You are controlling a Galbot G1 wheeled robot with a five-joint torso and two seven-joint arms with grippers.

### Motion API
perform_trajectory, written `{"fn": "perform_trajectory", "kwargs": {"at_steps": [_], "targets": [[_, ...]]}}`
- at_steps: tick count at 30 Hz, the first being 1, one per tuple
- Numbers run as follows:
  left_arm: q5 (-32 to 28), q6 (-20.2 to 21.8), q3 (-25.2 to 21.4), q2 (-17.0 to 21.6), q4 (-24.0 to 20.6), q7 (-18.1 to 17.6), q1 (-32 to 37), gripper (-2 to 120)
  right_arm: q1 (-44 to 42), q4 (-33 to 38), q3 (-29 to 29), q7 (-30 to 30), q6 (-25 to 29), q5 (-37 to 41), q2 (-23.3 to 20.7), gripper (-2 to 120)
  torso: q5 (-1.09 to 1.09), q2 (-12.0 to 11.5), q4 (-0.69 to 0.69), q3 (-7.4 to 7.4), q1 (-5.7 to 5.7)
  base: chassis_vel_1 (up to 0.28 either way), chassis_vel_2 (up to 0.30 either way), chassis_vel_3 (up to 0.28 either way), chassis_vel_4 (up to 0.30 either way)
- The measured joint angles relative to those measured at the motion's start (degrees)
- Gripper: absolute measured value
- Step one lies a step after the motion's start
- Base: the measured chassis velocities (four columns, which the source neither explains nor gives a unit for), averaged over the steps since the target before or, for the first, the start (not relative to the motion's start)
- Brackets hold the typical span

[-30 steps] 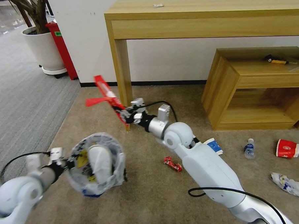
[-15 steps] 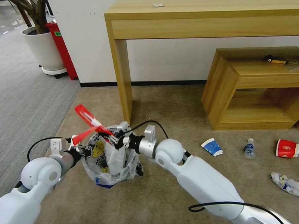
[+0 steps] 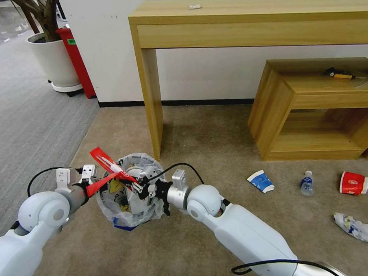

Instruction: Pick up the trash bin and place the garbage on the floor into it.

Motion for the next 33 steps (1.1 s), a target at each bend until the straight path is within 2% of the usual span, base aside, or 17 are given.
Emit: {"fn": "perform_trajectory", "kwargs": {"at_steps": [2, 4, 5, 8, 9, 11, 13, 16, 17, 20, 21, 23, 26, 27, 33], "targets": [[0.59, 0.0, -2.99, 0.26, -0.04, 0.85, 2.66, 0, -0.09, 0.51, -0.6, 0.65, 0.08, -0.03, 0.06, 24, 0.0, 0.01, 0.0, 0.0, 0.0, 0.0, 0.0, 0.0, 0.0], [1.05, 0.01, -6.34, 0.27, -0.39, 1.24, 5.62, 0, -0.13, 0.83, -1.47, 0.99, 0.12, -0.04, 0.29, 34, 0.0, 0.01, 0.06, 0.0, 0.0, 0.0, 0.0, 0.0, 0.0], [1.05, 0.01, -6.34, 0.27, -0.39, 1.24, 5.62, 0, -0.13, 0.83, -1.47, 0.99, 0.12, -0.04, 0.29, 34, 0.0, 0.01, 0.06, 0.0, 0.0, 0.0, 0.0, 0.0, 0.0], [1.06, 0.01, -9.12, 0.23, -1.33, 1.76, 8.06, 0, -0.42, 0.35, -2.08, 1.32, 0.75, -0.57, 0.55, 49, 0.0, 0.01, 0.01, 0.0, 0.0, 0.0, 0.0, 0.0, 0.0], [1.06, 0.01, -9.12, 0.23, -1.33, 1.76, 8.06, 0, -0.42, 0.35, -2.08, 1.32, 0.75, -0.57, 0.55, 49, 0.0, 0.01, 0.01, 0.0, 0.0, 0.0, 0.0, 0.0, 0.0], [1.06, 0.01, -10.95, 0.19, -1.93, 2.14, 9.64, 0, -0.35, 0.18, -2.25, 1.56, 0.9, -0.81, 0.87, 58, 0.0, 0.01, -0.02, 0.0, 0.0, 0.0, 0.0, 0.0, 0.0], [1.11, 0.0, -11.96, 0.13, -2.32, 2.32, 10.58, 0, -0.11, 0.01, -2.4, 1.64, 0.9, -0.81, 1.15, 63, 0.0, 0.01, 0.0, 0.0, 0.0, 0.0, 0.0, 0.0, 0.0], [2.04, 0.01, -13.53, -0.05, -2.49, 3.68, 12.21, 0, 0.37, 0.41, -2.19, 2.18, 0.9, -0.74, 1.51, 78, 0.0, 0.01, 0.03, 0.0, 0.0, 0.0, 0.0, 0.0, 0.0], [2.04, 0.01, -13.53, -0.05, -2.49, 3.68, 12.21, 0, 0.37, 0.41, -2.19, 2.18, 0.9, -0.74, 1.51, 78, 0.0, 0.01, 0.03, 0.0, 0.0, 0.0, 0.0, 0.0, 0.0], [4.72, 0.0, -15.31, -0.51, -2.23, 7.08, 14.29, 0, 0.35, 3.0, -0.87, 3.09, 0.67, -0.25, 1.08, 93, 0.0, 0.01, 0.0, 0.0, 0.0, 0.0, 0.0, 0.0, 0.0], [4.72, 0.0, -15.31, -0.51, -2.23, 7.08, 14.29, 0, 0.35, 3.0, -0.87, 3.09, 0.67, -0.25, 1.08, 93, 0.0, 0.01, 0.0, 0.0, 0.0, 0.0, 0.0, 0.0, 0.0], [7.44, 0.01, -16.27, -1.0, -2.0, 9.86, 15.53, 0, 0.26, 4.5, -0.33, 3.4, 0.35, 0.04, 0.59, 99, 0.0, 0.01, 0.03, 0.0, 0.0, 0.0, 0.0, 0.0, 0.0], [8.32, 0.01, -16.73, -1.49, -2.0, 11.53, 16.09, 0, -0.1, 5.67, 0.23, 3.95, -0.23, 0.44, 0.14, 100, 0.0, 0.01, 0.04, 0.0, 0.0, 0.0, 0.0, 0.0, 0.0], [8.91, 0.01, -16.86, -2.15, -2.08, 13.08, 16.34, 0, -0.82, 6.22, 1.33, 4.75, -0.76, 0.55, -0.14, 100, 0.0, 0.01, 0.03, -0.01, 0.0, 0.0, 0.0, 0.0, 0.0], [10.23, -0.01, -17.42, -4.56, -2.12, 14.23, 16.92, 0, -4.26, 6.69, 5.7, 5.96, -1.19, -0.91, -1.23, 100, 0.01, 0.01, 0.0, 0.0, 0.0, 0.0, 0.0, 0.0, 0.0]]}}
